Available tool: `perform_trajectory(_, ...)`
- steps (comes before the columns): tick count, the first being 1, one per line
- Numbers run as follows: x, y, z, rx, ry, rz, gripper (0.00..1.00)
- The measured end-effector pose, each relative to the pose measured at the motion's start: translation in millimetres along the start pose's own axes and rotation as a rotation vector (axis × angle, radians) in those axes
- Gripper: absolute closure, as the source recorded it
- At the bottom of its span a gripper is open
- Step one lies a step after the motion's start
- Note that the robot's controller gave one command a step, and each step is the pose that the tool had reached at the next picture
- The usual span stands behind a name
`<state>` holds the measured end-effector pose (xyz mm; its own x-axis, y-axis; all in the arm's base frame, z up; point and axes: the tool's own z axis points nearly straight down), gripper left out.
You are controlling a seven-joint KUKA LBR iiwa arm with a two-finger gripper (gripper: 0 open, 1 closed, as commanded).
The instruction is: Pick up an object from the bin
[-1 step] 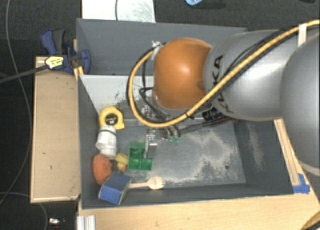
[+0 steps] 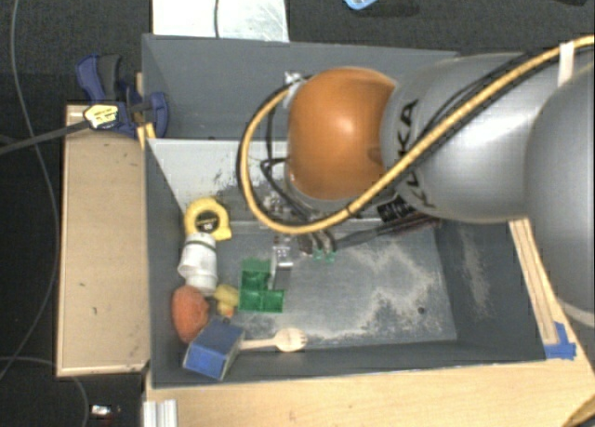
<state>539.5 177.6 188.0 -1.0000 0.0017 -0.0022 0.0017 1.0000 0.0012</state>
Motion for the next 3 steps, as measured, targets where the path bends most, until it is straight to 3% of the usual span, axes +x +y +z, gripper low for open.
perform_trajectory(1,26.8,32.1,74.0,-0.002,-0.007,0.108,0.00)
perform_trajectory(2,35.2,2.1,48.2,-0.003,-0.008,0.408,0.00)
perform_trajectory(3,34.2,48.8,66.1,-0.002,-0.021,0.289,0.00)
